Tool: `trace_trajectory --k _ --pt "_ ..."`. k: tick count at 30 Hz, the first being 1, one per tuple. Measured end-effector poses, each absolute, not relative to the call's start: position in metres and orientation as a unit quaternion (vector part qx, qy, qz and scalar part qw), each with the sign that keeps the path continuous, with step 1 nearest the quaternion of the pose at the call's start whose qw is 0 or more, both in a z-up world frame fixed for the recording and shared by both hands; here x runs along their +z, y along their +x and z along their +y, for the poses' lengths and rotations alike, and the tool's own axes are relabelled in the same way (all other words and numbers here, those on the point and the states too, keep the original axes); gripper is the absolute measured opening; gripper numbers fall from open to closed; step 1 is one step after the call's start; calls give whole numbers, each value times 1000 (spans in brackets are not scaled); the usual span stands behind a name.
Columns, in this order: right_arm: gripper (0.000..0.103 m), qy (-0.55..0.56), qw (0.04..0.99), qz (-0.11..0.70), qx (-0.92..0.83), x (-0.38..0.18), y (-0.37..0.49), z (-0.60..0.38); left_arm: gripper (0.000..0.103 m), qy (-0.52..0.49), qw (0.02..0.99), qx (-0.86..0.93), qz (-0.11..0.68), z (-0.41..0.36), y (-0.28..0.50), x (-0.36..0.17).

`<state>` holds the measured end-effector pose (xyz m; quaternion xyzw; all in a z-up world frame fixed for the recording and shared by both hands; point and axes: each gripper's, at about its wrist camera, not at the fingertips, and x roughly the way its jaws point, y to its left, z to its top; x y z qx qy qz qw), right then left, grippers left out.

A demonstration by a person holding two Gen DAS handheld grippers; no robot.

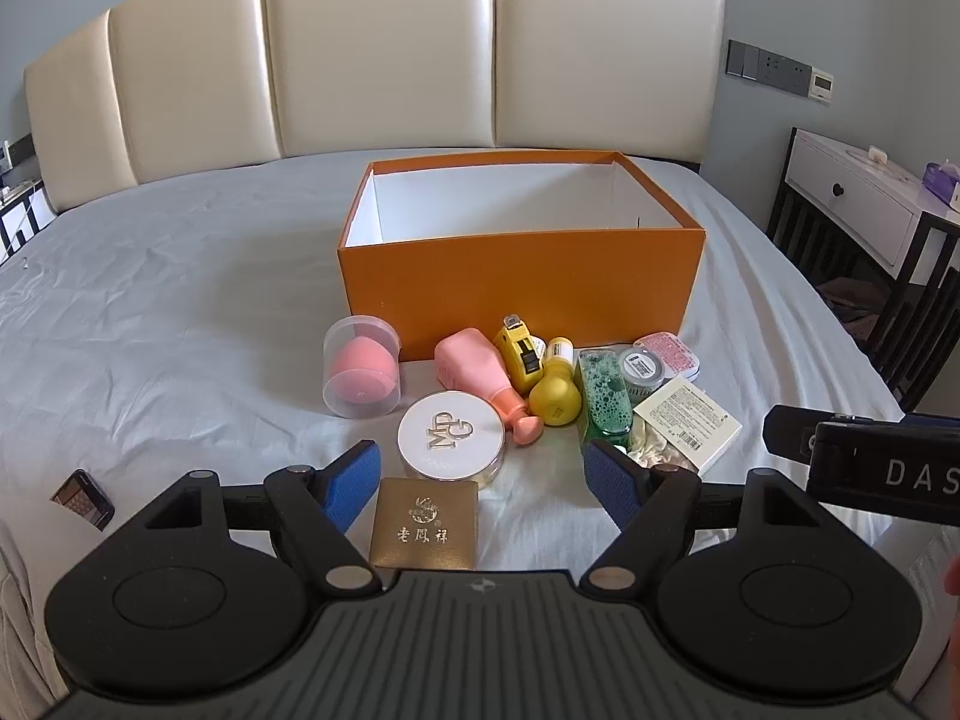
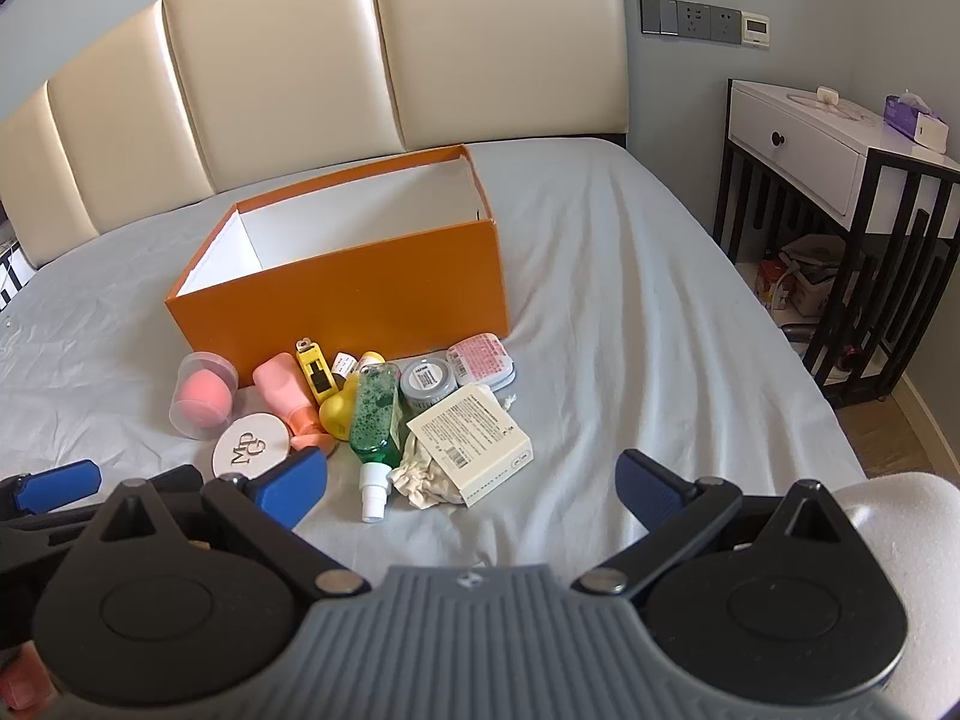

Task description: Organize rigid objects

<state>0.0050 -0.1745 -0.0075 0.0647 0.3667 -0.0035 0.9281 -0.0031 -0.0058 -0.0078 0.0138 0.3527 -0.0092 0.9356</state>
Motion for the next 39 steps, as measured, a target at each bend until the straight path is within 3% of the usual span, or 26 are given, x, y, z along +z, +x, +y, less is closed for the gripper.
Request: trace_trajectory --k 39 --pt "100 60 926 374 4 -8 0 -170 91 6 931 -7 365 -5 -5 -7"
